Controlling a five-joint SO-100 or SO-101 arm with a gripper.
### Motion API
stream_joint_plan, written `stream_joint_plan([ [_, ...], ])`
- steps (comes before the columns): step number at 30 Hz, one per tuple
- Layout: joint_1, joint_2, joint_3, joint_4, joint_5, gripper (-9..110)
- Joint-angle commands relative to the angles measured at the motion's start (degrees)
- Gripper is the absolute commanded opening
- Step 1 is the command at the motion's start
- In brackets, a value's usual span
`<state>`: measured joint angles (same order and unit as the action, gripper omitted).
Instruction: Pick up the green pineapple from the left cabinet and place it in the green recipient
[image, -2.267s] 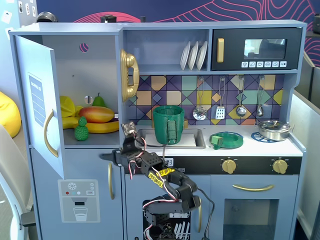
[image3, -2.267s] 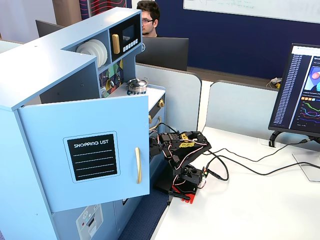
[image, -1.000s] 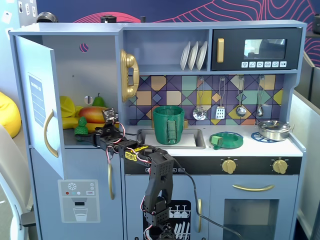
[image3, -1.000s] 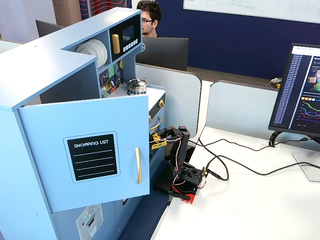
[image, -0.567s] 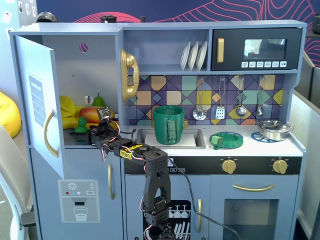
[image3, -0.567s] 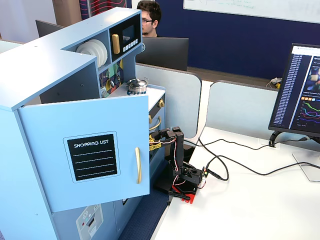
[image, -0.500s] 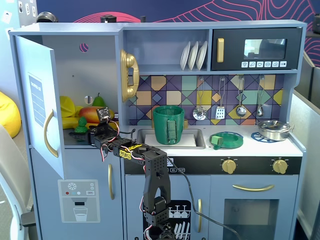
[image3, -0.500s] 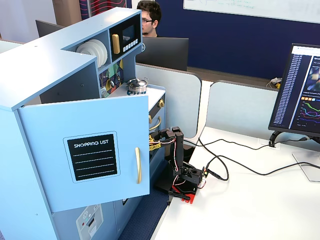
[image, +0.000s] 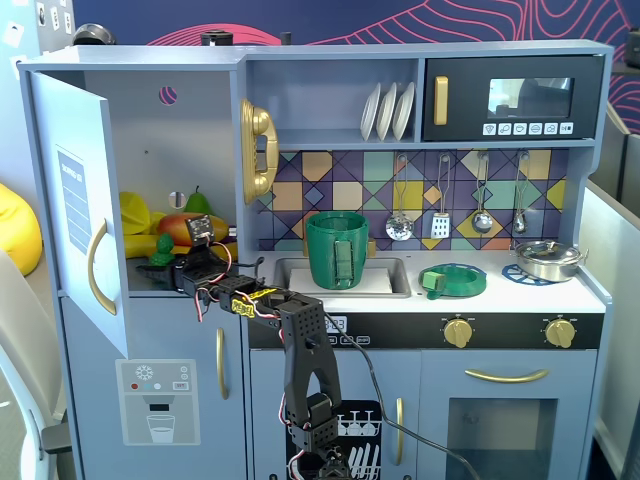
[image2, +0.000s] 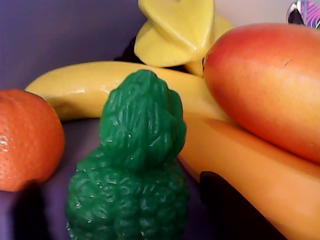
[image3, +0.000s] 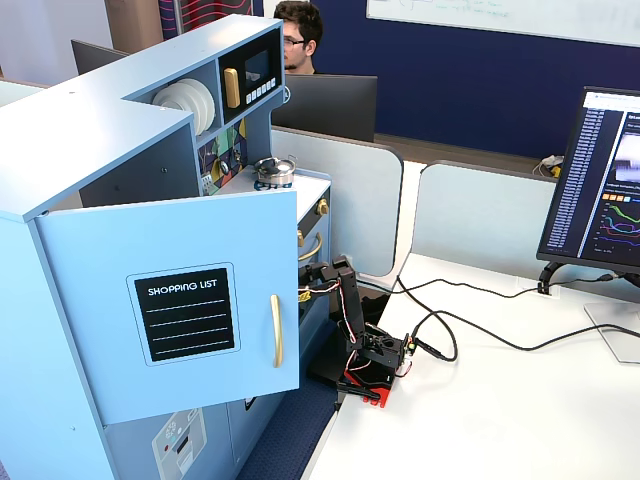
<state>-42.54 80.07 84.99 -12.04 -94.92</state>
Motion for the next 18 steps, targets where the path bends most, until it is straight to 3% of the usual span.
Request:
stream_joint_plan([
  [1, -0.5, -0.4, -5.8, -0.2, -2.9, 0],
  [6, -0.6, -0.7, -8.1, -2.8, -1.8, 0],
  [9, -0.4, 4.7, -5.7, -0.4, -6.9, 0],
  [18, -0.1, 51.9, 25.3, 22.4, -14.2, 0],
])
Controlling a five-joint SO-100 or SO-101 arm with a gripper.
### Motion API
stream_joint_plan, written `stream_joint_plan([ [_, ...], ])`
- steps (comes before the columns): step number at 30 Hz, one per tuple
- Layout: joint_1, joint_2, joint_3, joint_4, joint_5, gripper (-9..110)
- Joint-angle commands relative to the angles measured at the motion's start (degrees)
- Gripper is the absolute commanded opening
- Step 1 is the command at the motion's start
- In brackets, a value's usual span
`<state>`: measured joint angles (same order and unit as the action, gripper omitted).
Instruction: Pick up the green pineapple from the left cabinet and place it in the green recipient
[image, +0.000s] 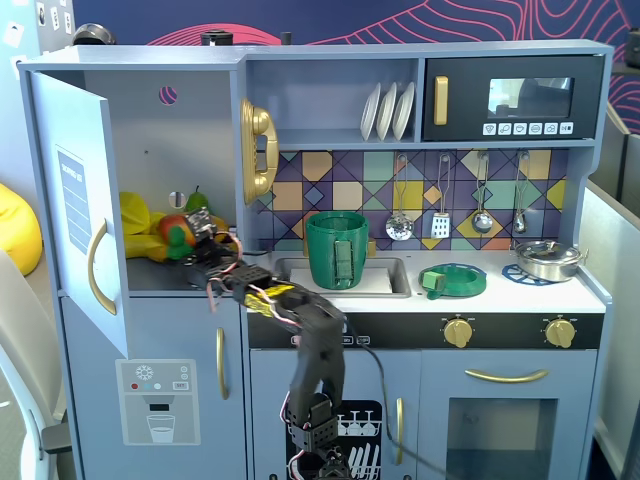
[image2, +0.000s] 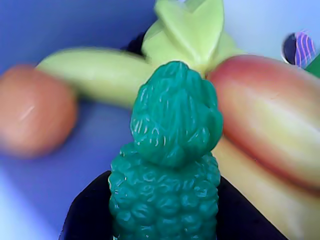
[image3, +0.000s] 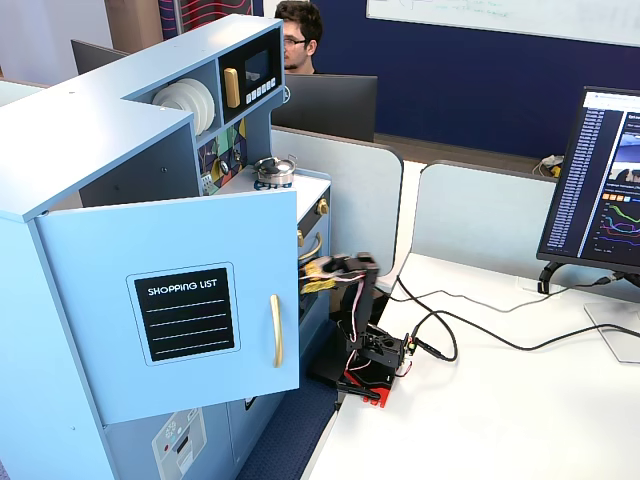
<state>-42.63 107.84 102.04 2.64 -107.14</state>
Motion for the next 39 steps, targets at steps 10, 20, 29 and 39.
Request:
stream_joint_plan([
  [10, 10.1, 52.0, 17.9, 27.9, -0.1, 0],
  [20, 36.0, 33.8, 6.6, 20.4, 13.2, 0],
  [29, 41.9, 7.8, -16.9, 12.7, 13.0, 0],
  [39, 43.9, -8.9, -34.3, 14.4, 11.3, 2],
])
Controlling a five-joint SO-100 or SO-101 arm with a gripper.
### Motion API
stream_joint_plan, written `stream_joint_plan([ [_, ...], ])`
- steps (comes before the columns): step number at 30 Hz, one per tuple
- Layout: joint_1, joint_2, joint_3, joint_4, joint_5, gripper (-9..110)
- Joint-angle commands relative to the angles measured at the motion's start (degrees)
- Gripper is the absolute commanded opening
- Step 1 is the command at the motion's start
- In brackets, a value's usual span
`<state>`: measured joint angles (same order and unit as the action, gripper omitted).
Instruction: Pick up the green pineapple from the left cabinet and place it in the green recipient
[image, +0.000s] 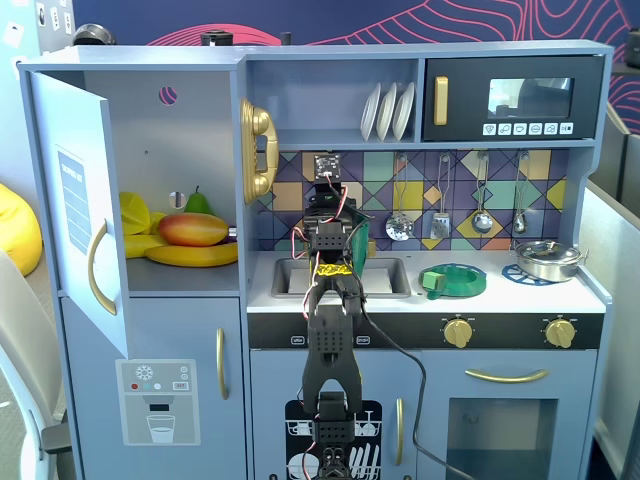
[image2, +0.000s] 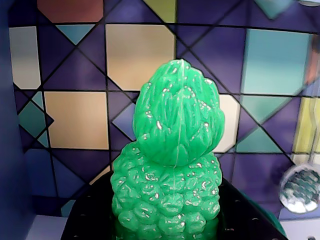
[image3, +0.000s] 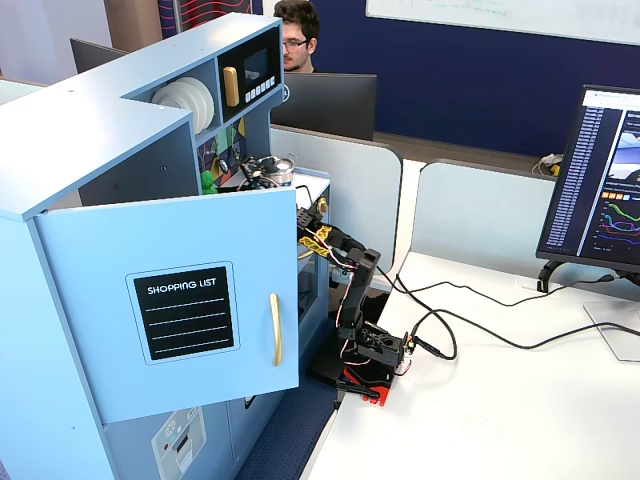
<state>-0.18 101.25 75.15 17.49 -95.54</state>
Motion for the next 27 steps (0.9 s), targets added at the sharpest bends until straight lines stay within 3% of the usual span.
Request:
stream_joint_plan([
  [1, 1.6, -2.5, -7.7, -1.1, 2.4, 11],
  [3, 1.9, -2.7, -7.9, -2.5, 9.8, 44],
  [6, 2.1, -2.8, -7.9, -1.9, 9.0, 54],
  [15, 2.5, 2.2, -1.8, -2.0, 8.8, 57],
  [20, 1.6, 20.7, 20.7, -1.2, 9.5, 57],
  [27, 1.6, 48.9, 50.8, 10.5, 9.5, 55],
])
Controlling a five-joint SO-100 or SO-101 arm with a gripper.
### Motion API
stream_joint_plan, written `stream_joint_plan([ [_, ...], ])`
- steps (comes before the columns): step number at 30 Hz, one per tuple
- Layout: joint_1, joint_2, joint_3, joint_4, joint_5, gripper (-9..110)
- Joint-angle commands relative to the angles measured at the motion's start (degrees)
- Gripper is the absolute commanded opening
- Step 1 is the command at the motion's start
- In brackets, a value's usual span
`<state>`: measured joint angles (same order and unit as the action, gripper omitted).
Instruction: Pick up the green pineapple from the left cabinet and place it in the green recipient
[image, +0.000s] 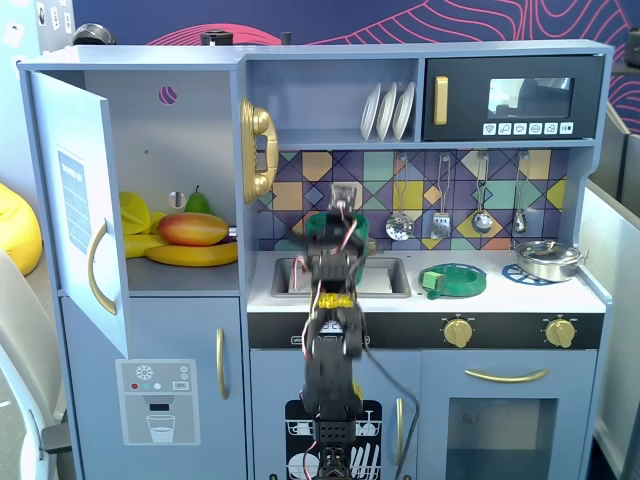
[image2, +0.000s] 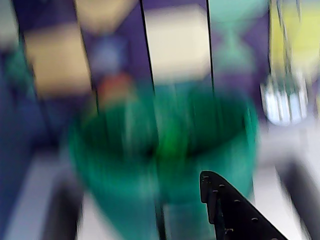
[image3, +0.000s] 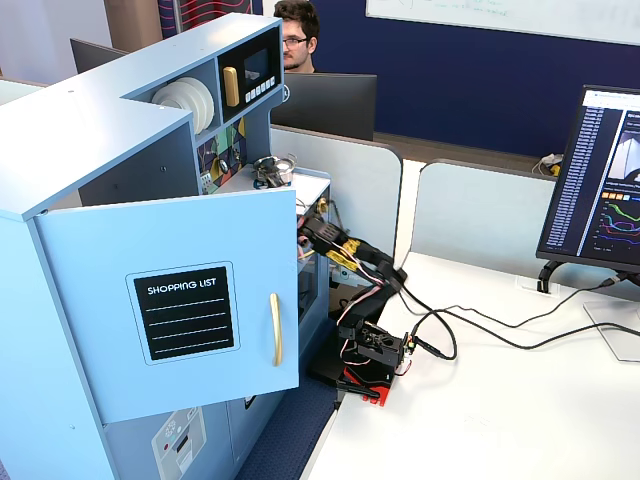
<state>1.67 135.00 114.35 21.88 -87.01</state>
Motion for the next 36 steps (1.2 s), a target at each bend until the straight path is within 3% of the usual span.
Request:
stream_joint_plan([
  [1, -0.3, 18.4, 14.4, 9.1, 1.0, 54],
  [7, 0.7, 33.6, 33.5, 22.4, -3.6, 51],
  [17, -0.7, 47.0, 55.7, 36.6, 1.6, 44],
  [27, -4.0, 47.0, 57.3, 56.7, 2.3, 19],
  [31, -4.1, 47.0, 57.3, 64.7, 2.5, 19],
  [36, -4.7, 47.0, 57.3, 64.9, 7.0, 19],
])
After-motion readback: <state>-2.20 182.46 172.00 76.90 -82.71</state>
